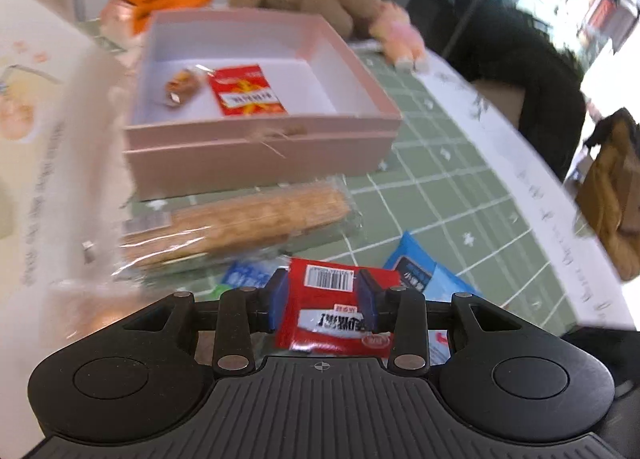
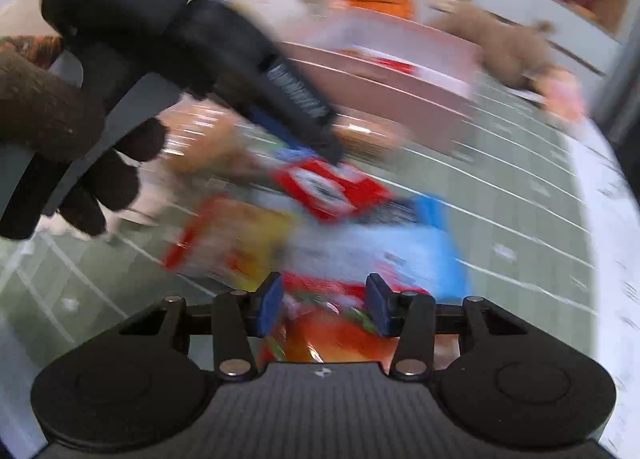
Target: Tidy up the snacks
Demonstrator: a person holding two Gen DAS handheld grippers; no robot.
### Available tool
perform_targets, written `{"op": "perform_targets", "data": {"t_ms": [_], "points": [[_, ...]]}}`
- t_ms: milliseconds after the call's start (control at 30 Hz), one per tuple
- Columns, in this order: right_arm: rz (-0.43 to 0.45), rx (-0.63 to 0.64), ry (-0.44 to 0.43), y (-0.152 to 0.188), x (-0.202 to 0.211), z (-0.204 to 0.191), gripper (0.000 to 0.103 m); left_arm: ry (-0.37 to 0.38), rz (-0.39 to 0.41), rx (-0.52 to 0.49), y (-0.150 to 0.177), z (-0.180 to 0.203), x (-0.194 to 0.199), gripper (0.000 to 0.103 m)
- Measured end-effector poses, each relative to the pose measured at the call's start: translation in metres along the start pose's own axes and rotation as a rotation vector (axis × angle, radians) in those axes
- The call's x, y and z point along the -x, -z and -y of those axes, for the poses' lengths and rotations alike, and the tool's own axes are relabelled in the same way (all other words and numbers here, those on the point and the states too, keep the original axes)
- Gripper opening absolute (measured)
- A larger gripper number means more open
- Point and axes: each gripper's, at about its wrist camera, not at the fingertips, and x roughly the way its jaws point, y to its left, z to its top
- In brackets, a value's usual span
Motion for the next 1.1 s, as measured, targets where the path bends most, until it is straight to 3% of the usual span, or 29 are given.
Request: {"op": "perform_targets", "data": {"t_ms": [67, 200, 300, 400, 500, 600, 700, 800, 900, 933, 1100], "points": [[-0.013, -0.061, 0.032, 0.009, 0.004, 0.021, 0.046, 0.009, -0.022, -0.03, 0.004, 0.008, -0.007, 0.041], [0.03, -0.156, -0.007, 0.022, 0.019, 0.044, 0.049, 0.066, -0.075, -0.098, 0.02, 0.026, 0.005, 0.041], [0.086, -0.124, -0.051, 0.022, 0.028, 0.038, 0.065, 0.072, -0.046, -0.092, 0.037, 0.023, 0.031, 0.041], [0.149, -0.059, -0.14, 0.013, 0.033, 0.027, 0.069, 0.084, -0.044, -0.06, 0.05, 0.009, 0.054, 0.041], [0.183, 0.065, -0.177, -0.005, 0.021, 0.01, 0.072, 0.043, -0.075, -0.104, 0.061, 0.002, 0.067, 0.041], [0.147, 0.115, -0.158, -0.032, -0.01, 0.006, 0.072, -0.005, -0.086, -0.2, 0.075, 0.005, 0.079, 0.041], [0.001, 0.087, -0.205, -0.053, -0.051, 0.011, 0.072, -0.038, -0.091, -0.354, 0.09, 0.019, 0.083, 0.041], [-0.058, 0.014, -0.23, -0.056, -0.062, 0.015, 0.068, -0.097, -0.098, -0.53, 0.103, 0.034, 0.076, 0.042], [-0.074, -0.042, -0.201, -0.046, -0.052, 0.022, 0.048, -0.131, -0.085, -0.657, 0.108, 0.042, 0.062, 0.043], [-0.082, -0.069, -0.183, -0.04, -0.047, 0.027, 0.038, -0.129, -0.083, -0.672, 0.106, 0.041, 0.057, 0.044], [-0.092, -0.188, -0.06, -0.012, -0.014, 0.053, 0.035, -0.076, -0.066, -0.615, 0.086, 0.034, 0.04, 0.05]]}}
